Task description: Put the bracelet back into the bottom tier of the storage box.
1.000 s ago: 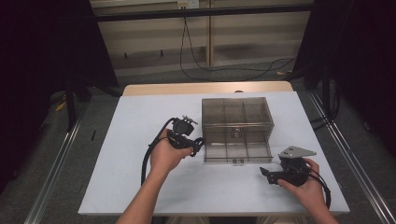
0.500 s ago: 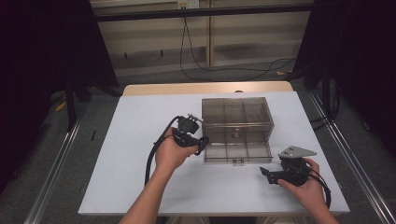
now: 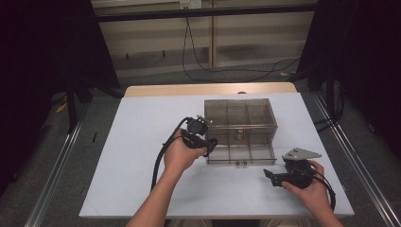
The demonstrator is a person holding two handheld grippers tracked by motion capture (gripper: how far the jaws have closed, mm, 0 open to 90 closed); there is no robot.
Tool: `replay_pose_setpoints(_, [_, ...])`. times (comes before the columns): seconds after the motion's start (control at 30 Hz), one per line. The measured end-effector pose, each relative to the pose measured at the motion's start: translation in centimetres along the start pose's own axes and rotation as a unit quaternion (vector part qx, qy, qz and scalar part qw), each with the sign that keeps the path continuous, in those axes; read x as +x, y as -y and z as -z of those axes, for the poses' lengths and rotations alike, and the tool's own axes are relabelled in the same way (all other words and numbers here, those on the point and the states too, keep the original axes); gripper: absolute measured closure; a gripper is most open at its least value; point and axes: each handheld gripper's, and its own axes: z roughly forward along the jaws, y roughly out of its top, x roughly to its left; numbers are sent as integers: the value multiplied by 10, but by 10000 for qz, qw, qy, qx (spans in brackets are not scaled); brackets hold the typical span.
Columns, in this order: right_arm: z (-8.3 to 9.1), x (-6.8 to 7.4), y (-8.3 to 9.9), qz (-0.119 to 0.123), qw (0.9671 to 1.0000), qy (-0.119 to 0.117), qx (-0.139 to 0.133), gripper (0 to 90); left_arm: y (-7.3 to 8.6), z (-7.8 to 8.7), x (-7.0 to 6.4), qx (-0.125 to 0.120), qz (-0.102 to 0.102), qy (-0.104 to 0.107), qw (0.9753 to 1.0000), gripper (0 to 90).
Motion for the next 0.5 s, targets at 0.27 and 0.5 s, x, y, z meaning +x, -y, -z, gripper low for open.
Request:
replay_pose_setpoints(0.27, [0, 0, 0, 13, 10000, 22, -6, 124, -4, -5, -1, 23, -51, -8, 10000, 698])
replay_pose_setpoints(0.5, [1, -1, 0, 21, 10000, 16, -27, 123, -7, -10, -3, -2, -64, 41, 10000, 697])
